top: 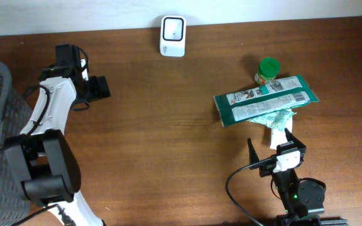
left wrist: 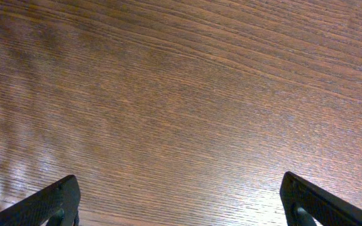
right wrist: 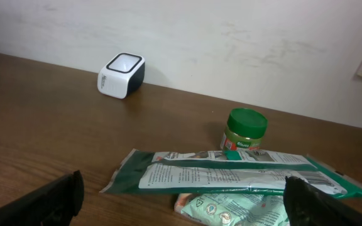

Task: Scan the item barcode

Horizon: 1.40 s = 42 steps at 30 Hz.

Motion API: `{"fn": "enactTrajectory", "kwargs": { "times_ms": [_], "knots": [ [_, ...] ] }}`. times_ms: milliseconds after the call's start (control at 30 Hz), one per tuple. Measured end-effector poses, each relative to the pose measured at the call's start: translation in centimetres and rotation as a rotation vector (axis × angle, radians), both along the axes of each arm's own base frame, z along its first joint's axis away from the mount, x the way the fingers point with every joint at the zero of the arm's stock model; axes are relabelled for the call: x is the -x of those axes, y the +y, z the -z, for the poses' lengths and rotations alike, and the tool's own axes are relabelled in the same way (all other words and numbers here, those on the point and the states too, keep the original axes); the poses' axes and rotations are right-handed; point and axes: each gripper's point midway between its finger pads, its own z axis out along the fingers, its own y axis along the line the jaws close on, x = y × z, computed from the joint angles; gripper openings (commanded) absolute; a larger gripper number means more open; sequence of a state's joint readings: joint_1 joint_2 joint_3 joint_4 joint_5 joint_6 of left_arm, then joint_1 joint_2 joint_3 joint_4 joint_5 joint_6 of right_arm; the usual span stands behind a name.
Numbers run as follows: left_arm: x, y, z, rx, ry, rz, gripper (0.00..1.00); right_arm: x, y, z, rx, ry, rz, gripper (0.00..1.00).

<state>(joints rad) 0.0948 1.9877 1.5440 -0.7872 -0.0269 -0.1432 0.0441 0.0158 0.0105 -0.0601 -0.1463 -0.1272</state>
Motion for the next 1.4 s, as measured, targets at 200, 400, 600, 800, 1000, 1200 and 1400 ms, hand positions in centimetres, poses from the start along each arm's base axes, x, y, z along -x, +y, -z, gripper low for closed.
{"fn": "enactTrajectory", "kwargs": {
  "times_ms": [200,400,600,800,1000,1200,1400],
  "knots": [
    [-0.1,-0.5,0.0,0.0,0.0,0.011,0.99,0.0,0.0,0.0,0.0,0.0,0.0,0.98],
    [-0.2,-0.7,-1.9,-0.004,-0.042,0.015,0.99,0.0,0.0,0.0,0.001,0.0,0.0,0.98],
    [1.9,-0.9,-17.6,-0.035,-0.405,0.016,0.99,0.0,0.0,0.0,0.0,-0.001,0.0,0.98],
    [3.9,-1.2,-23.0,-0.045,-0.538,0.02,0.99,0.0,0.0,0.0,0.0,-0.001,0.0,0.98],
    [6.6,-3.9,-25.4,-0.036,-0.609,0.08,0.99,0.0,0.0,0.0,-0.001,-0.001,0.001,0.98],
    [11.8,-3.9,-23.1,-0.1,-0.652,0.065,0.99,0.0,-0.1,0.0,0.0,-0.002,0.007,0.98],
    [14.1,-3.8,-22.9,-0.169,-1.073,0.101,0.99,0.0,-0.1,-0.1,0.001,-0.004,0.008,0.98]
  ]
}}
